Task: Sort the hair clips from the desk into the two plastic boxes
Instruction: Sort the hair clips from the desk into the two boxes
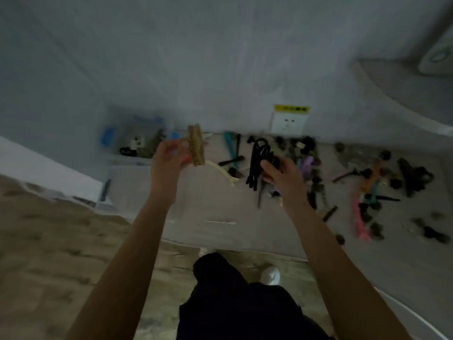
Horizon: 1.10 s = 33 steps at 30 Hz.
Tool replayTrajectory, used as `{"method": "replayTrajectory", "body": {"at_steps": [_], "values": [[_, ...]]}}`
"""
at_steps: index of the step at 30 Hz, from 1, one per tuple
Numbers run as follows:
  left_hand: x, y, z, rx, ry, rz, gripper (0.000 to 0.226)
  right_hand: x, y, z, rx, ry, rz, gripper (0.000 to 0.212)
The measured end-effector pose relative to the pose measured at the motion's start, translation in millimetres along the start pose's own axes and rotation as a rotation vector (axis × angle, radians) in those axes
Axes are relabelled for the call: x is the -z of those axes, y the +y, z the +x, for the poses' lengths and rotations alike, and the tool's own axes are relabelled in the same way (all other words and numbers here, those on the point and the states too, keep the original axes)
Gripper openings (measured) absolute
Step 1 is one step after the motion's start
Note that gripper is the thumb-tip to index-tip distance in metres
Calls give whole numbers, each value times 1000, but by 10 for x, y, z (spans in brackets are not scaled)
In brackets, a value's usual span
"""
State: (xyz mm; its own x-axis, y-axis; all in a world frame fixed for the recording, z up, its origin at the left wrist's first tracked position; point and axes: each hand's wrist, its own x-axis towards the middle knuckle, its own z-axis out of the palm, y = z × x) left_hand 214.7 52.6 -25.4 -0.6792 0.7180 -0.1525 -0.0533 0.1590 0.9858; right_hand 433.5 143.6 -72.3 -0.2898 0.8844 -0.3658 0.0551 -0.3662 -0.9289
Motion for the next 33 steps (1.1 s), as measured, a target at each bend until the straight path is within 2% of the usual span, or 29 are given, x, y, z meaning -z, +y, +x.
{"method": "replayTrajectory", "body": {"at_steps": [3, 7, 11, 14, 16, 20, 24, 30, 33], "values": [[744, 104, 547, -39, 169, 184, 12, -679, -200, 122, -29, -29, 134, 21], [1188, 129, 1004, 34, 195, 482, 12, -1257, -380, 277, 45, -55, 60, 27], [1365, 21, 1283, -33, 96, 735, 22, -1743, -528, 421, 129, -67, -88, 31], [1404, -26, 1496, -166, -12, 939, 21, -2030, -636, 494, 200, -94, -221, 40], [1404, -36, 1598, -242, -76, 1098, 21, -2175, -690, 549, 319, -124, -361, 42], [1530, -113, 1711, -181, -223, 1325, 27, -2515, -761, 693, 635, -226, -704, 42], [1673, -172, 1587, -234, -162, 1241, 29, -2823, -725, 872, 776, -293, -983, 43], [1854, -162, 1329, -260, 1, 974, 23, -3116, -409, 1081, 757, -427, -1361, 63], [1855, -195, 1235, -306, 63, 798, 25, -3017, -294, 1054, 858, -341, -1334, 48]]}}
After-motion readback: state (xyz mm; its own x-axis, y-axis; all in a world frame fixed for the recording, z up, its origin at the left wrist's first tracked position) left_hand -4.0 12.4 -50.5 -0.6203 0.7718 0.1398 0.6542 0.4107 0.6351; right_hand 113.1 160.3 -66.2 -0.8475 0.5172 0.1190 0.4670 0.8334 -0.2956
